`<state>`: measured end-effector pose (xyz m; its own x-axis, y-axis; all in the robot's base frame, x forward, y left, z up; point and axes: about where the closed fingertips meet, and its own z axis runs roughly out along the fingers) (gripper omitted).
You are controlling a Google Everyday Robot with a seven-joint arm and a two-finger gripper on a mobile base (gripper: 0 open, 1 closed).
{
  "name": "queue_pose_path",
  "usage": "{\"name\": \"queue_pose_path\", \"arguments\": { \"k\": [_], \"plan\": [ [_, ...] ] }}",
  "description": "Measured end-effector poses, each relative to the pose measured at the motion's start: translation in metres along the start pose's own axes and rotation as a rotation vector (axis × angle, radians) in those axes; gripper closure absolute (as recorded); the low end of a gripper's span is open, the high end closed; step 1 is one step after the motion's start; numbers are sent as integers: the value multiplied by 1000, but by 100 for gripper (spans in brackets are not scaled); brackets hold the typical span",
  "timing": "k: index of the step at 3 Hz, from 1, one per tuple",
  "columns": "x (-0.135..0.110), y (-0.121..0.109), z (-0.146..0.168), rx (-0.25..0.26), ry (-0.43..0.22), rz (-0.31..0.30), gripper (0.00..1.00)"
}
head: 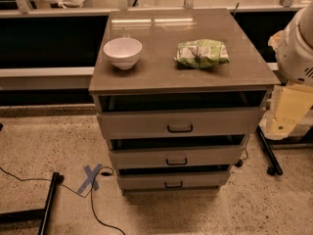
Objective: Open bottom drawer
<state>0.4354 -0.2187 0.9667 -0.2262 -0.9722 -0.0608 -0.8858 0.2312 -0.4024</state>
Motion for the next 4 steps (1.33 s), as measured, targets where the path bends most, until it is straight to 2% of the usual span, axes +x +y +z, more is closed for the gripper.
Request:
{"name": "queue_pose_path", "arguments": {
  "k": [1,2,3,4],
  "plan": [
    [0,0,0,0,0,0,0],
    [6,6,34,-84,-9,14,0],
    [18,60,105,-223,-130,72,0],
    [25,128,153,-288,-269,178,0]
  ]
}}
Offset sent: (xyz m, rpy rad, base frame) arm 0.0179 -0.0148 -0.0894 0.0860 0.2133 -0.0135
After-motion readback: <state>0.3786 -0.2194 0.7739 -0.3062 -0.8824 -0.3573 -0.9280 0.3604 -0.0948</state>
